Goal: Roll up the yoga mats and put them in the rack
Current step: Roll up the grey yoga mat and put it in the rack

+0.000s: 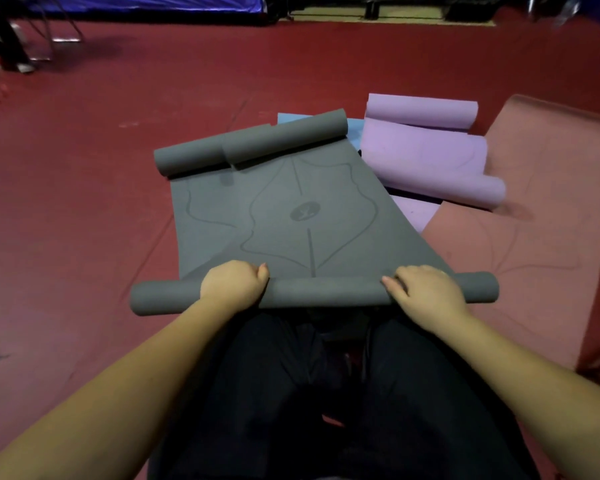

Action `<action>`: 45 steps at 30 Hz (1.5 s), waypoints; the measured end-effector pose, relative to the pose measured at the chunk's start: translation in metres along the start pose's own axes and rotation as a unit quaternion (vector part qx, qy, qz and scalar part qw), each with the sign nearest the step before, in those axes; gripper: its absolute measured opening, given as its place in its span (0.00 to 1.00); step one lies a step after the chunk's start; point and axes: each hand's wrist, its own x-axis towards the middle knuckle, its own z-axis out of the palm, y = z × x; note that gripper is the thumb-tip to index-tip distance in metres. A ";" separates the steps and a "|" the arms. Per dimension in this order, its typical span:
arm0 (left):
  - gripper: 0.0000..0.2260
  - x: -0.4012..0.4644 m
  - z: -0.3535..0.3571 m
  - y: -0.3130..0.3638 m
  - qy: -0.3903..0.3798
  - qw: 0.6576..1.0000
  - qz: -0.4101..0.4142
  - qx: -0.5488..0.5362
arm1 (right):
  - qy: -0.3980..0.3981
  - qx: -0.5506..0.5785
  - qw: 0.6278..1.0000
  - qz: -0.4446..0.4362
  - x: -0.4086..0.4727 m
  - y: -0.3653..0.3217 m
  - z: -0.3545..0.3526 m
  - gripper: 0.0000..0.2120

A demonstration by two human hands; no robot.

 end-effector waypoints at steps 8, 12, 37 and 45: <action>0.29 -0.013 0.007 0.001 0.061 0.998 0.010 0.018 | -0.048 -0.005 0.997 0.057 0.024 0.000 0.004 0.24; 0.32 -0.030 0.011 -0.001 0.080 0.994 0.056 0.044 | -0.109 0.017 0.991 0.076 0.037 -0.002 -0.001 0.27; 0.21 -0.007 -0.016 -0.001 -0.079 0.996 0.000 -0.043 | -0.155 0.044 0.986 0.046 0.043 0.003 -0.016 0.18; 0.21 0.020 -0.025 0.005 -0.207 0.976 -0.028 -0.069 | 0.028 -0.003 1.000 0.003 0.003 -0.010 0.011 0.25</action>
